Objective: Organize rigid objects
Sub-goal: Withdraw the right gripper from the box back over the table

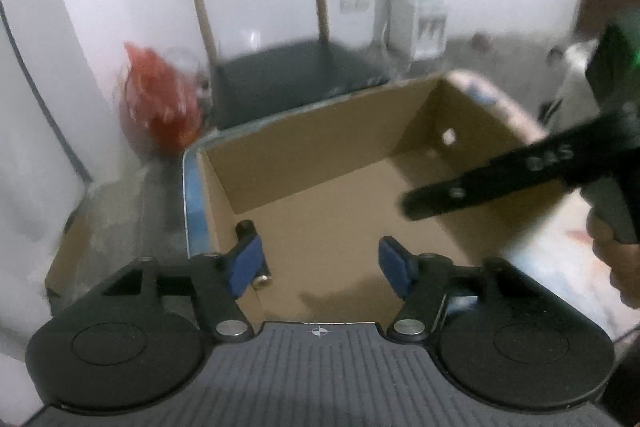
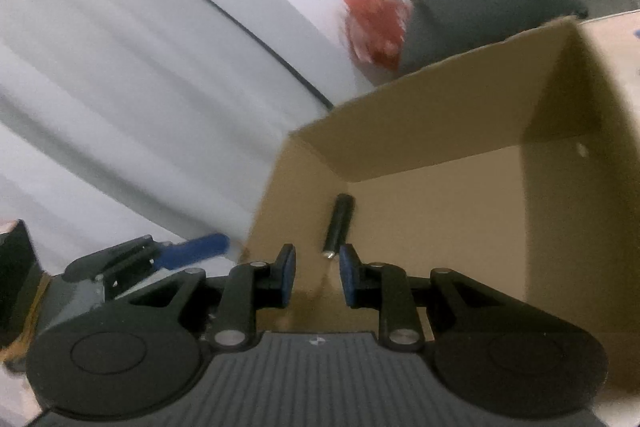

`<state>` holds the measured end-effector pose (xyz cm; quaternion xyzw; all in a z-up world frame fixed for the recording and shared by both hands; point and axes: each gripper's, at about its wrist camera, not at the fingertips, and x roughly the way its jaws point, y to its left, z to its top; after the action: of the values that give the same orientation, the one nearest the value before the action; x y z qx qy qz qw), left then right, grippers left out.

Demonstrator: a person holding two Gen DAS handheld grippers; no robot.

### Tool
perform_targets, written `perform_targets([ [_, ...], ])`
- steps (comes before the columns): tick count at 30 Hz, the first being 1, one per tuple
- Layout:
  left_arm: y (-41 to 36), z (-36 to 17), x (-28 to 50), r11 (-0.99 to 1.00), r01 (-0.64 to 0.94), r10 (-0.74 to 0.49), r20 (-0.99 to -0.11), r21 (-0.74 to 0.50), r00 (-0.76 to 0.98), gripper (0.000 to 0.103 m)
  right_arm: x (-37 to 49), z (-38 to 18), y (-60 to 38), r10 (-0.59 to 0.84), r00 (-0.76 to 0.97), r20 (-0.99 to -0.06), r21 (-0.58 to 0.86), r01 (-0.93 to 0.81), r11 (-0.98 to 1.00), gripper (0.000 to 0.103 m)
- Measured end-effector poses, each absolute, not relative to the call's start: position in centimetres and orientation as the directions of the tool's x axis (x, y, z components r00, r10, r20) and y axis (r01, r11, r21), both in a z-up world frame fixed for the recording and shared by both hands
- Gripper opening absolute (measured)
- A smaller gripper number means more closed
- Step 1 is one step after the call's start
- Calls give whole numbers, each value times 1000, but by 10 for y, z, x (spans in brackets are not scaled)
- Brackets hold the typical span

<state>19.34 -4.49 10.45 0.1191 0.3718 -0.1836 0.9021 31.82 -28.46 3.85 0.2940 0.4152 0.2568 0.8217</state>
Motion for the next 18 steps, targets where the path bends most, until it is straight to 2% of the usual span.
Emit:
perform_targets([
  [4,-33,118,129,896,443,-333,-631,18,700,69,240,41,-317,682,596,-424,717,-239,654,26],
  [7,-30,106,90,884,467,-393,-590,-31,706,69,198,34,-325,675,621,-399,703,-265,660,26],
  [13,-49,41,39,843,535,-465,-577,-58,671,69,121,6,-322,601,664,-444,620,-256,741,26],
  [18,-79,-15,37,849,528,-413,-637,-11,651,69,91,-11,-308,599,619,-508,574,-275,771,26],
])
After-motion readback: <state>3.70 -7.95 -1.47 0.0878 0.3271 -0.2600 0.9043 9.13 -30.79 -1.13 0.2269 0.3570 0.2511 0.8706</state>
